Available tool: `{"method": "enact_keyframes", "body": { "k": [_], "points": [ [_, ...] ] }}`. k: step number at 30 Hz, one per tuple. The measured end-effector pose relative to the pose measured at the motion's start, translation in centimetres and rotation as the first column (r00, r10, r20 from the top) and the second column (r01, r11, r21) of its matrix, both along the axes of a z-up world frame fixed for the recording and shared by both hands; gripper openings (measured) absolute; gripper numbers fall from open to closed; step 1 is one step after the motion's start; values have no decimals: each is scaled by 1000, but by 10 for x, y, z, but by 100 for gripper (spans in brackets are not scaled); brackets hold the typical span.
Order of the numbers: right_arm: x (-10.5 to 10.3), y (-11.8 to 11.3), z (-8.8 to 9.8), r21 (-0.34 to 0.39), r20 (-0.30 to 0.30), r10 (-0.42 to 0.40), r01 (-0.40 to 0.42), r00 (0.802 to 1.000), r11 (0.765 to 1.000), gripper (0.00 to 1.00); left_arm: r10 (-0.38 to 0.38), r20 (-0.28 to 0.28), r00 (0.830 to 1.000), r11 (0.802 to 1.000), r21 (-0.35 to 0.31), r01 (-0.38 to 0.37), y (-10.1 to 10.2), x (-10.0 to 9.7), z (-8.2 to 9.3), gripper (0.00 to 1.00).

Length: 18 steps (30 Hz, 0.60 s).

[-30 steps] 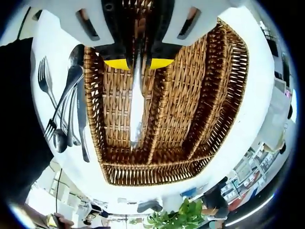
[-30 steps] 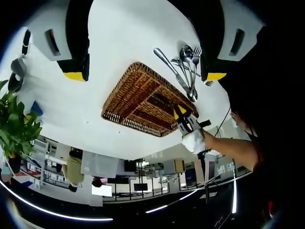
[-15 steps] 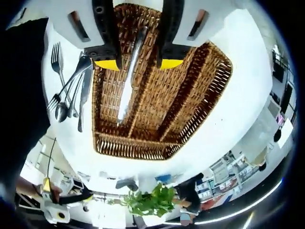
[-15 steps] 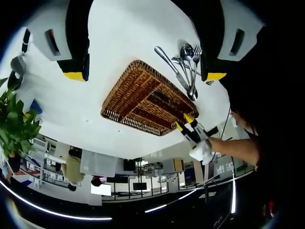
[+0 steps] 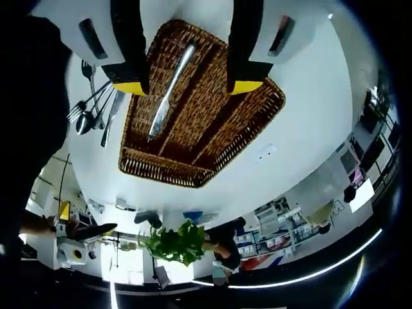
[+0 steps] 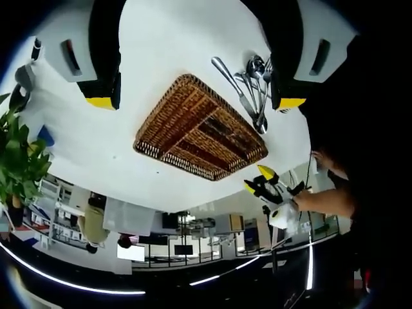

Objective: Arrange the knives, forks, and spoons in their matching storage slots by inserting each utensil handle-first until every utensil is classified and aligned in the correct compartment

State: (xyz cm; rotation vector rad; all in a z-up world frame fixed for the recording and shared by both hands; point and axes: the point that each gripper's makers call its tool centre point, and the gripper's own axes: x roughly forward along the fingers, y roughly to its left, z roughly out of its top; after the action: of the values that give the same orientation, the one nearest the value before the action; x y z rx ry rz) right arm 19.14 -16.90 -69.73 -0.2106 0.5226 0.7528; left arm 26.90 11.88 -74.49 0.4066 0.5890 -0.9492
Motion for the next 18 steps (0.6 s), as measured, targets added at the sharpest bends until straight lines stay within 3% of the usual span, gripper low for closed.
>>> {"method": "enact_keyframes", "body": {
  "k": [4,10,12,14,18],
  "points": [
    [2,1,1,2,2,11,-11,1000,1000,100,44,31,999,999,-32,-43,4,-6,14,67],
    [5,3,0,0,3,39,-39,999,999,100,102,41,994,994,-32,-100,14,-17,13,87],
    [6,2,-1,-3,4,43,-43,999,999,100,122,58,991,991,-63,-118,16,-21,17,94],
    [7,-2,-2,-5,3,37,-37,999,999,100,161,64,985,983,-100,-154,20,-24,20,98],
    [10,-7,1,15,9,14,-14,1000,1000,100,210,63,976,974,-100,-203,31,-37,18,99]
  ]
}}
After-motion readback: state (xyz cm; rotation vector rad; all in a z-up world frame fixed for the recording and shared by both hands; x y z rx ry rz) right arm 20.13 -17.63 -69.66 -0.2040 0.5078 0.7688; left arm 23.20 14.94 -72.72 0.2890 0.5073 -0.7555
